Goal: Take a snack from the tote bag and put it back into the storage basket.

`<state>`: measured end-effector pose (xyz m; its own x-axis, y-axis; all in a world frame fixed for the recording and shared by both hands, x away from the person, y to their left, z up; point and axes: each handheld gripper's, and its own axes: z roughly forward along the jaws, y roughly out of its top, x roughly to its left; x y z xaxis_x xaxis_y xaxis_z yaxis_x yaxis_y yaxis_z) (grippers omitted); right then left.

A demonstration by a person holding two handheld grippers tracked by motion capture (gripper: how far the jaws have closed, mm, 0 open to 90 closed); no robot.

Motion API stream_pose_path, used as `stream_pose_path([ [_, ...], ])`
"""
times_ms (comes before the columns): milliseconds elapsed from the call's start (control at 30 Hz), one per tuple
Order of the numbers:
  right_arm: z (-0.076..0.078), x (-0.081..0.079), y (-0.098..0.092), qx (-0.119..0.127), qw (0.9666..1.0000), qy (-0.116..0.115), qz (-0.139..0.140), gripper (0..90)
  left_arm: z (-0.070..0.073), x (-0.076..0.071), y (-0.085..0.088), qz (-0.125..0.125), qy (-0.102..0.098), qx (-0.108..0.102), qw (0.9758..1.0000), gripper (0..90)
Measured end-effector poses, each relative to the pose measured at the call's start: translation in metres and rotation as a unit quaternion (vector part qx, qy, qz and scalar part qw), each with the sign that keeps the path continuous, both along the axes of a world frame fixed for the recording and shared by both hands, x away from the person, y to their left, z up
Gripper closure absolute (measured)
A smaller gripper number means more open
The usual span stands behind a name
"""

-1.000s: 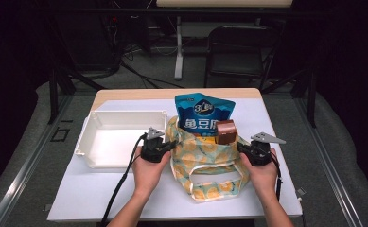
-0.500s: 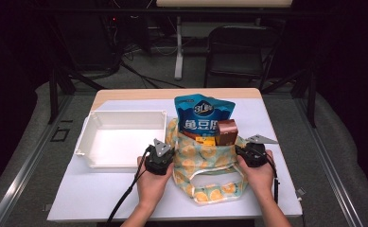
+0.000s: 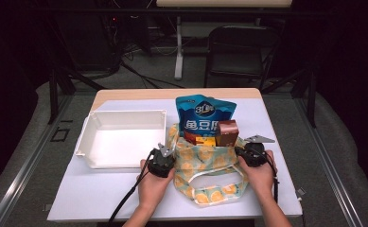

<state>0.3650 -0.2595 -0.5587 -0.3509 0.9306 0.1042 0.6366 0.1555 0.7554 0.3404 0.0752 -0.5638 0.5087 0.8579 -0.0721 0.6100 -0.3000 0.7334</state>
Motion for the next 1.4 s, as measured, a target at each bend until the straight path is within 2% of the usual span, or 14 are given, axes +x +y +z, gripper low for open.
stream_pose_path([
  [233, 0.024, -0.026, -0.009, 0.042, 0.9956, -0.079, 0.027, 70.9, 0.03, -0.022, 0.011, -0.004, -0.042, -0.059, 0.9974, 71.1],
  [400, 0.035, -0.042, -0.016, 0.073, 0.9925, -0.093, 0.029, 64.6, 0.049, -0.033, 0.017, -0.014, -0.073, -0.088, 0.9933, 66.0],
  [467, 0.039, -0.049, -0.018, 0.084, 0.991, -0.1, 0.032, 60.9, 0.054, -0.033, 0.018, -0.02, -0.074, -0.103, 0.9917, 64.6],
  [567, 0.045, -0.059, -0.018, 0.107, 0.9866, -0.117, 0.04, 53.8, 0.06, -0.032, 0.016, -0.026, -0.079, -0.111, 0.9903, 59.7],
  [667, 0.049, -0.067, -0.014, 0.128, 0.9825, -0.117, 0.069, 40.7, 0.062, -0.03, 0.01, -0.046, -0.078, -0.12, 0.9886, 50.1],
  [767, 0.045, -0.069, -0.005, 0.126, 0.9823, -0.104, 0.092, 32.1, 0.06, -0.026, -0.002, -0.067, -0.076, -0.098, 0.99, 39.1],
  [833, 0.04, -0.065, 0.002, 0.114, 0.9846, -0.092, 0.097, 31.2, 0.057, -0.023, -0.008, -0.065, -0.079, -0.088, 0.9909, 37.4],
  [933, 0.034, -0.061, 0.009, 0.11, 0.9849, -0.09, 0.098, 39.9, 0.052, -0.016, -0.012, -0.058, -0.068, -0.072, 0.9934, 33.0],
  [1000, 0.031, -0.059, 0.011, 0.102, 0.9865, -0.089, 0.092, 54.9, 0.049, -0.012, -0.014, -0.057, -0.062, -0.067, 0.9942, 33.9],
  [1100, 0.028, -0.058, 0.012, 0.085, 0.9898, -0.077, 0.084, 71.1, 0.047, -0.012, -0.015, -0.044, -0.069, -0.041, 0.9958, 51.5],
  [1167, 0.027, -0.058, 0.011, 0.083, 0.9905, -0.073, 0.082, 80.1, 0.048, -0.012, -0.012, -0.045, -0.073, -0.046, 0.9952, 63.7],
  [1233, 0.026, -0.058, 0.013, 0.089, 0.9897, -0.078, 0.08, 87.9, 0.05, -0.013, -0.009, -0.048, -0.081, -0.04, 0.9947, 88.7],
  [1333, 0.027, -0.058, 0.013, 0.079, 0.9904, -0.072, 0.088, 90.0, 0.045, -0.016, -0.007, -0.046, -0.078, -0.031, 0.9954, 90.0],
  [1400, 0.027, -0.058, 0.013, 0.071, 0.9913, -0.06, 0.093, 90.0, 0.037, -0.016, -0.003, -0.039, -0.062, -0.043, 0.9964, 90.0],
])
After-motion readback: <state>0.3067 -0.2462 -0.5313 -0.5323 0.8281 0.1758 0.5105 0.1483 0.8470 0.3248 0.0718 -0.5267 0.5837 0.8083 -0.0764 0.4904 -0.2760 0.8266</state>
